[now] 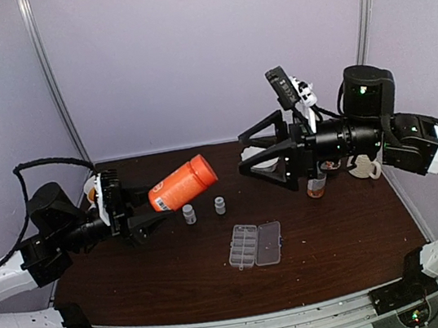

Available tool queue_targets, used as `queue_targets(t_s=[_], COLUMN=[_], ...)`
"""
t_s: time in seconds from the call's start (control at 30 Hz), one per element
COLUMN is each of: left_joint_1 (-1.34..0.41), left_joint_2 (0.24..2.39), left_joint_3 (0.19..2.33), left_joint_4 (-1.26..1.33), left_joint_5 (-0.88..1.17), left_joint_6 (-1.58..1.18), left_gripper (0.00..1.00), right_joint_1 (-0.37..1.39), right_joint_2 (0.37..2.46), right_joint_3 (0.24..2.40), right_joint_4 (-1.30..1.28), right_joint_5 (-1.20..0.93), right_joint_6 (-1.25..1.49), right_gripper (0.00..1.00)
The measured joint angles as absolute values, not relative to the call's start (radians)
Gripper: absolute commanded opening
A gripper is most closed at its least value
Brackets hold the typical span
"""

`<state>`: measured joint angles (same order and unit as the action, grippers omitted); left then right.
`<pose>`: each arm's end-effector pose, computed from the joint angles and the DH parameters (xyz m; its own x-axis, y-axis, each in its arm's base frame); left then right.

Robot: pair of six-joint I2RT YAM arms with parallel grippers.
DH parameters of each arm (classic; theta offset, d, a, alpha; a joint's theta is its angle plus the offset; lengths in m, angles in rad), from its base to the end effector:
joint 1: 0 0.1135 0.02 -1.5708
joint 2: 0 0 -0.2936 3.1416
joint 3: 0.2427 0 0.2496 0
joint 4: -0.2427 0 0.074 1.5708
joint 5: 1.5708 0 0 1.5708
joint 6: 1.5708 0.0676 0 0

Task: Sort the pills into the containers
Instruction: Unscrew the lid of the pill bottle.

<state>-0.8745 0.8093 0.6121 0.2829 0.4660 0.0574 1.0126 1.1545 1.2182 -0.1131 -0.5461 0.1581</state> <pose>0.1054 -0.1734 0.3489 0.1106 -0.0524 -0.9925 0.9678 0.2329 0.0956 0.1137 0.2483 0.4508 -0.1832 -0.0394 -0.9823 -0.9830 0.0191 0.1826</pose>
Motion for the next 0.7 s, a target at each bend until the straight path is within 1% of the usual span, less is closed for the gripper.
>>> queue_targets(t_s=[0.13,0.27,0.43,0.5,0.63,0.7], left_joint_1=[-0.874,-0.875,-0.874,-0.874,-0.874,-0.874], left_joint_2=[0.794,0.789,0.788,0.787,0.786,0.787], left_joint_3=[0.593,0.591,0.591,0.587,0.572,0.568], left_joint_4=[0.340,0.379,0.400,0.409,0.428,0.431], left_joint_5=[0.409,0.369,0.348,0.345,0.344,0.344], left_joint_6=[0.110,0.138,0.153,0.157,0.160,0.160], left_gripper=[0.00,0.00,0.00,0.00,0.00,0.00], right_joint_1=[0.979,0.959,0.945,0.900,0.720,0.702], right_joint_2=[1.186,1.196,1.164,1.119,0.999,0.990], right_joint_3=[1.249,1.276,1.304,1.254,0.990,0.945], right_joint_4=[-0.166,-0.251,-0.360,-0.329,-0.104,-0.131], right_joint_5=[-0.580,-0.579,-0.479,-0.479,-0.536,-0.521], right_joint_6=[0.377,0.484,0.563,0.647,0.839,0.853], right_gripper=[1.00,1.00,1.00,1.00,1.00,1.00])
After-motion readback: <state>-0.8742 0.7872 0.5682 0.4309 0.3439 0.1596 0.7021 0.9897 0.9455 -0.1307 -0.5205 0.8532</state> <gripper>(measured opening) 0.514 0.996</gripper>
